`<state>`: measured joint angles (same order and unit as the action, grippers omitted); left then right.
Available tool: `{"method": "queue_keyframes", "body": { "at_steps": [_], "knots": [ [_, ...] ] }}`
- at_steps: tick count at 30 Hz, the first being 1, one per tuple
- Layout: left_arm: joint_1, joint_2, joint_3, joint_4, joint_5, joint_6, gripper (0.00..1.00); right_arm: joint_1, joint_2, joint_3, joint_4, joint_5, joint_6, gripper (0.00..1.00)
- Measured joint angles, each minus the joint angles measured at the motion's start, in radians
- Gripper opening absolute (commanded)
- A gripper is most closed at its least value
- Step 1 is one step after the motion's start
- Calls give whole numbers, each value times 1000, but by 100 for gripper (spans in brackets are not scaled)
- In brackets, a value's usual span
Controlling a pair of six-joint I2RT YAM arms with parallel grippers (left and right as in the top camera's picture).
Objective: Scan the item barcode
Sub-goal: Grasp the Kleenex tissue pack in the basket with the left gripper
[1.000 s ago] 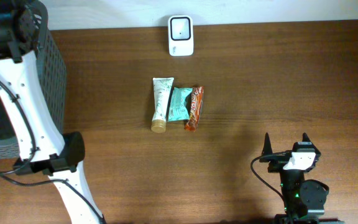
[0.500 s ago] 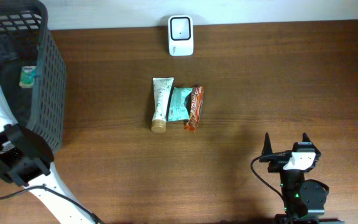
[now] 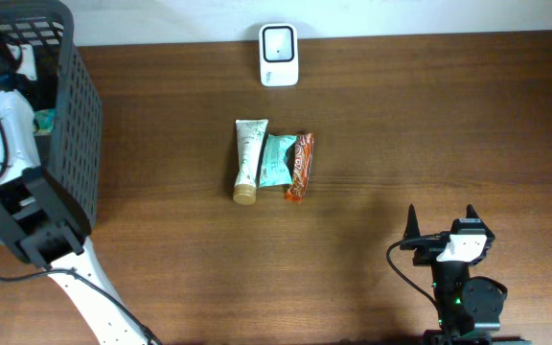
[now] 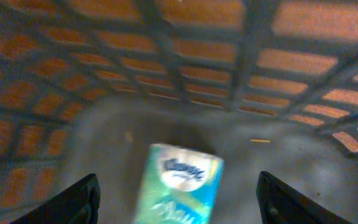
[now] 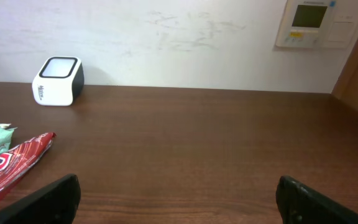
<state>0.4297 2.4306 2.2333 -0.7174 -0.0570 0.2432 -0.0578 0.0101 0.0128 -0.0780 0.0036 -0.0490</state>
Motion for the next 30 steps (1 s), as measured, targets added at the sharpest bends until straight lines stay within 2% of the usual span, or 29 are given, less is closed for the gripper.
{"method": "queue_keyframes", "body": {
  "at_steps": [9,13,16,17,22,26,30],
  "knots": [
    [-18,66,-4,-4,-14,4,68,0,0,0,0,0,0,99],
    [-18,77,-5,-11,-25,11,47,0,0,0,0,0,0,99],
    [-13,83,-4,-27,-41,16,4,0,0,0,0,0,0,99],
    [-11,83,-2,-41,-48,23,0,0,0,0,0,0,0,99],
    [-9,83,53,-181,-51,18,0,0,0,0,0,0,0,99],
    [-8,61,81,-311,-51,-42,0,0,0,0,0,0,0,99],
    [-8,-97,82,-359,-51,-76,0,0,0,0,0,0,0,99]
  ]
}}
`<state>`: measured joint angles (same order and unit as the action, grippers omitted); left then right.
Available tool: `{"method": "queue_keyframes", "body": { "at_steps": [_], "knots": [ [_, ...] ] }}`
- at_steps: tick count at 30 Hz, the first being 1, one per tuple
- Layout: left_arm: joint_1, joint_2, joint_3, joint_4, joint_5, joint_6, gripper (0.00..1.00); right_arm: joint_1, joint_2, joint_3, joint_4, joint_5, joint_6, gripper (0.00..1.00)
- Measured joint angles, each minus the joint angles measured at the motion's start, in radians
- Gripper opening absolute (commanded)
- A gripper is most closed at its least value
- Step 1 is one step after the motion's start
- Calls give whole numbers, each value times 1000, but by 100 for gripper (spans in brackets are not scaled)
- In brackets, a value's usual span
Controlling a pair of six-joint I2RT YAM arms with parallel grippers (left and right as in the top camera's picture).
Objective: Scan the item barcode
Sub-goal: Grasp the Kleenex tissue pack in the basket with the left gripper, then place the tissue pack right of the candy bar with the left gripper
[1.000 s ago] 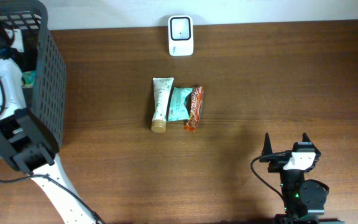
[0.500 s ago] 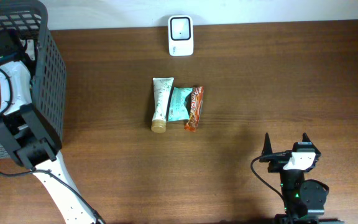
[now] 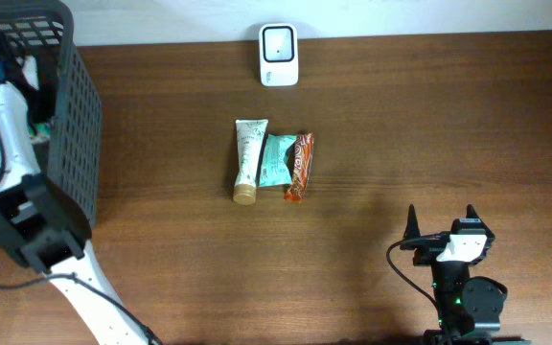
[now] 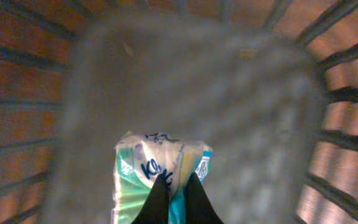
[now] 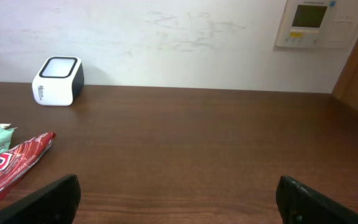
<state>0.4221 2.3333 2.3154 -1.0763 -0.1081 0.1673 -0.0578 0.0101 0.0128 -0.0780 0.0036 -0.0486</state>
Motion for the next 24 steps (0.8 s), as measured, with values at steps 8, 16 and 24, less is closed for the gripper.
{"method": "queue_keyframes", "body": {
  "at_steps": [8,16,24],
  "knots": [
    [0,-396,27,-18,31,-235,0,0,0,0,0,0,-1,99],
    [-56,-582,37,74,731,-386,0,0,0,0,0,0,0,99],
    [-422,-510,37,68,758,-400,0,0,0,0,0,0,-1,99]
  ]
}}
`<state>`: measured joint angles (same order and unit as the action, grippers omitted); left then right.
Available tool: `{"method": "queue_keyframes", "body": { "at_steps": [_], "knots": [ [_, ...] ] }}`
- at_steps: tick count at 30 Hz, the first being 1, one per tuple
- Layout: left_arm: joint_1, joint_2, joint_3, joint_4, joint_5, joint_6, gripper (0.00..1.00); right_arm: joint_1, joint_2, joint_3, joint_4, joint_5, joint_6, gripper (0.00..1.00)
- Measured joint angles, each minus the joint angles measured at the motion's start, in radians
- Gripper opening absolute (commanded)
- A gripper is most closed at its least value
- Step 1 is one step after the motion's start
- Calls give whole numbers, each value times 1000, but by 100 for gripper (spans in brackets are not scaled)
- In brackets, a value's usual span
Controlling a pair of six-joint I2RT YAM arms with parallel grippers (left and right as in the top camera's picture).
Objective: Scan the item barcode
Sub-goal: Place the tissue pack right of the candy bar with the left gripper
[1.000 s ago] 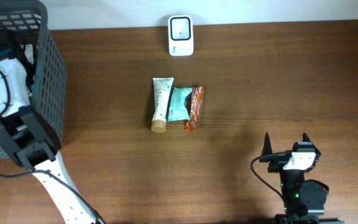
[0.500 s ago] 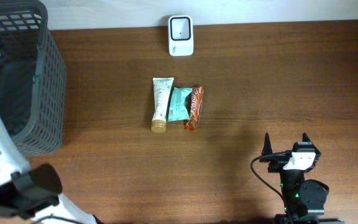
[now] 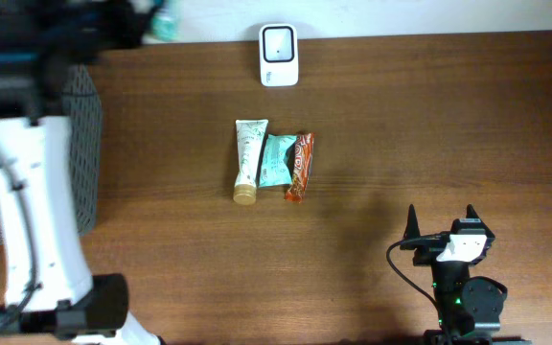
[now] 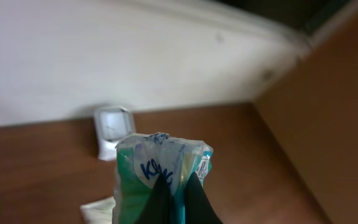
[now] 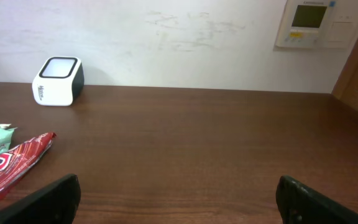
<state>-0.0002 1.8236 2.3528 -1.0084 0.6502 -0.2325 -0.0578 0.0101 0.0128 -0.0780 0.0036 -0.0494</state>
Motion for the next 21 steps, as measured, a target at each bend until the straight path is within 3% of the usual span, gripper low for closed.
{"method": "queue_keyframes", "body": {
  "at_steps": [8,16,21],
  "knots": [
    [-395,208,0,-3,-274,-253,0,0,0,0,0,0,0,98],
    [-648,453,0,-20,-469,-289,0,0,0,0,0,0,0,99],
    [-713,575,0,-23,-552,-290,1,0,0,0,0,0,0,99]
  ]
}}
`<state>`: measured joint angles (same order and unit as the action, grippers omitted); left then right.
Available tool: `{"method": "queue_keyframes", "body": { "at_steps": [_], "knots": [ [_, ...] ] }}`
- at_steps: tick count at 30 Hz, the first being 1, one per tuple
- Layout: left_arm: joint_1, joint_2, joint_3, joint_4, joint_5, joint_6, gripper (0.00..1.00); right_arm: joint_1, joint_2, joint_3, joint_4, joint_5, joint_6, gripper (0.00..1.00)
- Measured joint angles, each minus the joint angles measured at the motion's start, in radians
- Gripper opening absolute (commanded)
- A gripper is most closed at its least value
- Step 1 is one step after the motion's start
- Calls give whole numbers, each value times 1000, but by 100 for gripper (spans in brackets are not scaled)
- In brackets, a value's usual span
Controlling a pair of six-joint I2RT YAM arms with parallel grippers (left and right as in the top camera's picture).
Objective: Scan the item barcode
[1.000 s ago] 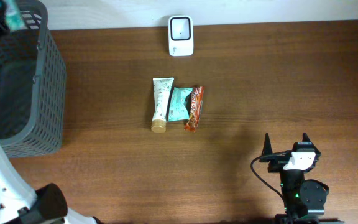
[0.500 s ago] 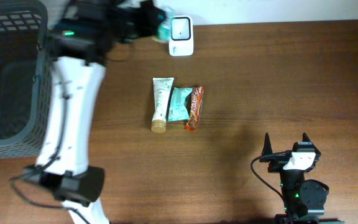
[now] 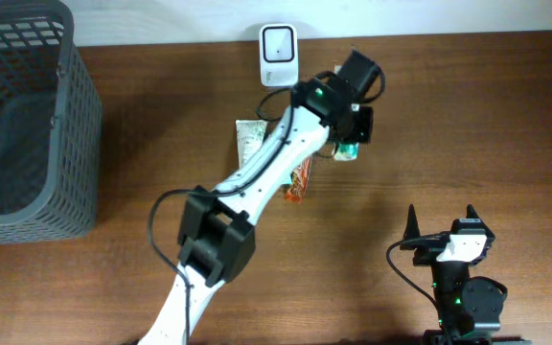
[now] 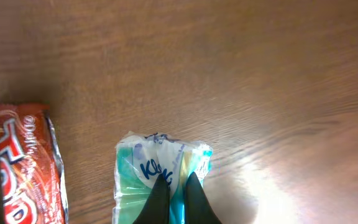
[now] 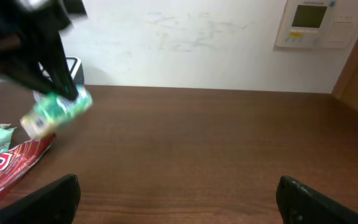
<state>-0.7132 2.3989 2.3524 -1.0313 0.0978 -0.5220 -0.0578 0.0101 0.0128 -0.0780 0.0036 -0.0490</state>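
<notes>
My left gripper [image 4: 173,186] is shut on a green and white Kleenex tissue pack [image 4: 160,168], its two fingers pinched on the wrapper. It hangs low over the brown table just right of the row of items, seen from above as the pack [image 3: 346,150] under the arm. The white barcode scanner [image 3: 278,42] stands at the table's back edge, up and to the left of the pack. From the right wrist the pack [image 5: 56,112] shows tilted, with the scanner mostly hidden behind the dark arm. My right gripper [image 5: 179,199] rests open at the front right.
A dark mesh basket [image 3: 65,115] stands at the far left. A cream tube [image 3: 248,144], a teal packet [image 3: 274,163] and a red snack bar [image 4: 27,165] lie side by side mid-table, partly under the left arm. A wall panel [image 5: 309,23] hangs behind.
The left gripper with the tissue pack was up near the back left by the basket; now it is low over the table right of the snack bar. The right arm has not moved.
The left gripper was open inside the basket over the tissue pack. Then it was shut on the pack, still in the basket. Then it held the pack outside the basket, and now over the table near the scanner. The right gripper stayed open and still.
</notes>
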Motion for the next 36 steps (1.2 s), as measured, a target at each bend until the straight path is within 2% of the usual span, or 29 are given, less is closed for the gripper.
{"method": "queue_keyframes", "body": {
  "at_steps": [3,6,8,11,13,15,16,17,18,21,25,28,30,36],
  "knots": [
    [-14,69,0,-5,-43,-4,9,0,0,0,0,0,0,99],
    [-14,109,-1,-28,-55,-10,11,0,0,0,0,0,0,99],
    [-13,110,-1,-27,-63,-10,31,0,0,0,0,0,0,98],
    [-13,110,0,-27,-101,-13,54,0,0,0,0,0,0,99],
    [-10,110,4,-32,-122,0,60,0,0,0,0,0,0,99],
    [9,114,89,-89,-133,6,65,0,0,0,0,0,0,99],
    [22,114,153,-130,-133,8,81,0,0,0,0,0,0,99],
    [37,114,222,-177,-133,9,88,0,0,0,0,0,0,99],
    [58,111,301,-222,-135,10,100,0,0,0,0,0,0,99],
    [131,78,476,-374,-140,13,99,0,0,0,0,0,0,99],
    [265,-8,620,-606,-145,13,99,0,0,0,0,0,0,99],
    [326,-29,625,-651,-153,27,99,0,0,0,0,0,0,99],
    [359,-29,616,-655,-155,77,99,0,0,0,0,0,0,99],
    [375,-29,608,-655,-196,159,99,0,0,0,0,0,0,99]
  ]
}}
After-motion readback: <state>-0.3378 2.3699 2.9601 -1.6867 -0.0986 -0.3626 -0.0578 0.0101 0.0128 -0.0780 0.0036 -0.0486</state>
